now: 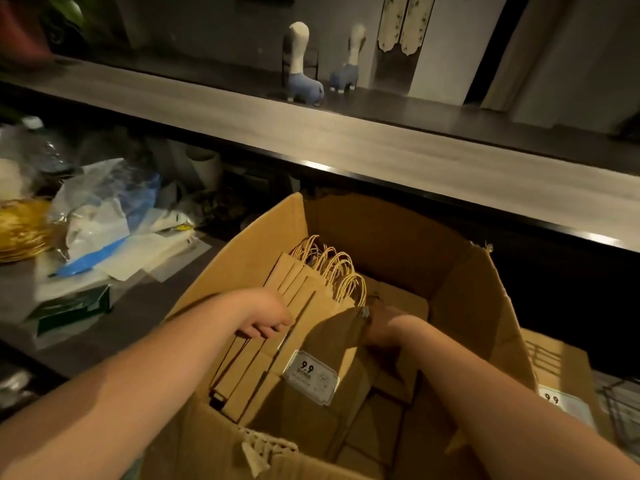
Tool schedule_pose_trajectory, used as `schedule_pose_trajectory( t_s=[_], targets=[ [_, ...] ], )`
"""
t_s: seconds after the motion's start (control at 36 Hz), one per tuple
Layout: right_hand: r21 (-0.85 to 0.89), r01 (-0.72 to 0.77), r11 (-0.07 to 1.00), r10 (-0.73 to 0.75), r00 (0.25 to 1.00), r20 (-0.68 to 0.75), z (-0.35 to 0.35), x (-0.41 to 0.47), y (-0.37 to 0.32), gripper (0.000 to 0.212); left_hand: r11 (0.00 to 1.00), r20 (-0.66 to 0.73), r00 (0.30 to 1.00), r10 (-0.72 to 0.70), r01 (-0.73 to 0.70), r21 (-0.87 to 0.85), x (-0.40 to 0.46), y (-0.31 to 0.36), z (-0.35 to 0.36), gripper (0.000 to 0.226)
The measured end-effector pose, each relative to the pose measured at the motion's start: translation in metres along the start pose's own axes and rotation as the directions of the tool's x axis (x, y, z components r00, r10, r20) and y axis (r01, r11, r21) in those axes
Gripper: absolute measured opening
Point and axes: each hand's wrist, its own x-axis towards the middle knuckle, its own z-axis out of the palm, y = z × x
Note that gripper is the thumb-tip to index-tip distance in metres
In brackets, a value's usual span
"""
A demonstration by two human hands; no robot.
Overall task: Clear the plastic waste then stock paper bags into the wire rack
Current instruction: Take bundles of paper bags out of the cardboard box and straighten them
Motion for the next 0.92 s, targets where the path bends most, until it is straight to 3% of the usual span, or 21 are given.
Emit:
schedule_pose_trajectory(
  t_s=[0.17, 0.33, 0.58, 0.81, 0.92],
  targets=[
    [-0.062, -0.079, 0.995, 0.083, 0.994, 0.067, 0.003, 0.017, 0.000, 0.015, 0.996, 0.051, 0.999, -0.018, 0.013, 0.089, 0.006, -0.003, 0.004, 0.028],
    [-0.093, -0.093, 0.991, 0.101, 0.991, 0.085, -0.008, 0.007, -0.004, 0.033, 0.992, 0.062, 0.998, 0.003, -0.011, 0.126, 0.010, -0.002, 0.006, 0.028],
    [-0.147, 0.006, 0.989, -0.003, 1.000, 0.021, -0.010, 0.004, -0.009, 0.032, 0.988, 0.051, 0.998, 0.048, -0.055, 0.141, 0.009, -0.002, 0.009, 0.022],
    [0.063, -0.060, 0.996, 0.055, 0.996, 0.067, -0.009, 0.019, 0.001, 0.023, 0.995, 0.055, 0.998, 0.033, -0.038, 0.089, 0.010, -0.004, 0.008, 0.018],
    [0.141, -0.042, 0.989, 0.032, 0.997, 0.074, -0.007, 0.021, -0.001, 0.035, 0.996, 0.013, 0.999, 0.035, -0.036, 0.086, 0.009, -0.004, 0.010, 0.016]
  ],
)
